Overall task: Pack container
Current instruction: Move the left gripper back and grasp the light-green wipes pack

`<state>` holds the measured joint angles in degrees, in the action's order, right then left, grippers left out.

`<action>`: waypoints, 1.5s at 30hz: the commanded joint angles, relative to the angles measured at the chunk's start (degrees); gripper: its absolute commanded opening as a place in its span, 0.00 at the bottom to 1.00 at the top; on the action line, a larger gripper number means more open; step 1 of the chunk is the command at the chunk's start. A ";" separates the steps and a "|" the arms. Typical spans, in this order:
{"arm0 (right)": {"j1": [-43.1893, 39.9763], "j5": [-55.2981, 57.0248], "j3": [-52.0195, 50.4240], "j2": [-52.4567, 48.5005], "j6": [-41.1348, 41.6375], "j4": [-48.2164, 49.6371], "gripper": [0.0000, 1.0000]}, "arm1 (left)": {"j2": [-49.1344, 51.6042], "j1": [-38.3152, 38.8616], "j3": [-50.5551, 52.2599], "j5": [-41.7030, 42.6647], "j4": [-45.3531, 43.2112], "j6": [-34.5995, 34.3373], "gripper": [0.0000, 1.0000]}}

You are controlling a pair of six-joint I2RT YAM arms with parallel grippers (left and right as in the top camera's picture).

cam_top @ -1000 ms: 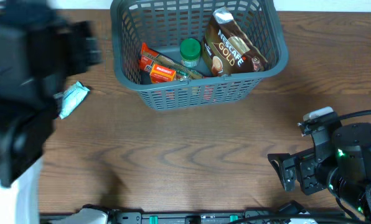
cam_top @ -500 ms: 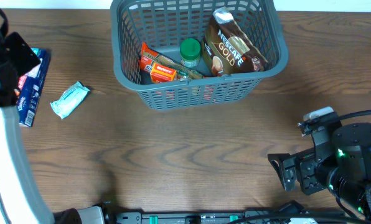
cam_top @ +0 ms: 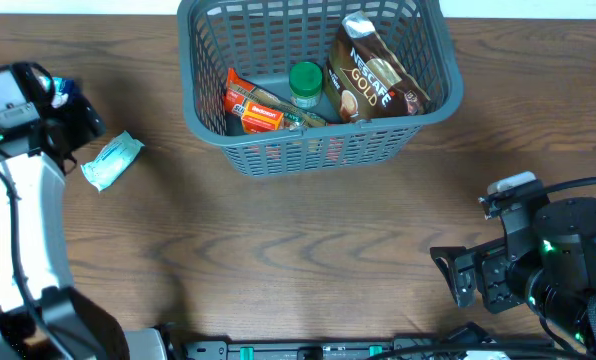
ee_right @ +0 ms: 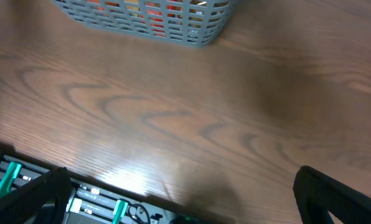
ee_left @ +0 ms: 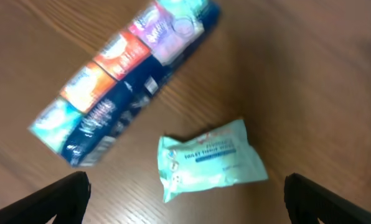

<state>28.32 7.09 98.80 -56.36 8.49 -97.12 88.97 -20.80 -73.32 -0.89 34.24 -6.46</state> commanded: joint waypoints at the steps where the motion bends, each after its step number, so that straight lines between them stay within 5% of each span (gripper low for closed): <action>1: -0.15 -0.04 0.72 -0.15 -0.66 -0.13 0.99 | 4.57 0.61 1.36 4.24 -1.40 4.17 0.98; 28: -0.15 -0.04 0.72 -0.15 -0.66 -0.15 0.99 | 25.86 4.50 1.38 3.58 -6.93 8.20 1.00; 31: -0.15 -0.04 0.72 -0.15 -0.66 -0.15 0.99 | 26.64 4.48 1.38 2.78 -6.91 8.22 0.90; 35: -0.15 -0.04 0.72 -0.17 -0.66 -0.13 0.99 | 26.88 4.48 1.38 2.78 -6.93 8.20 0.65; 45: -0.15 -0.04 0.72 -0.15 -0.66 -0.13 0.99 | 24.79 4.50 1.07 2.89 -5.68 4.52 0.35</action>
<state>28.32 7.09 98.83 -56.36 8.49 -97.12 114.32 -16.38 -72.36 1.74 27.35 0.30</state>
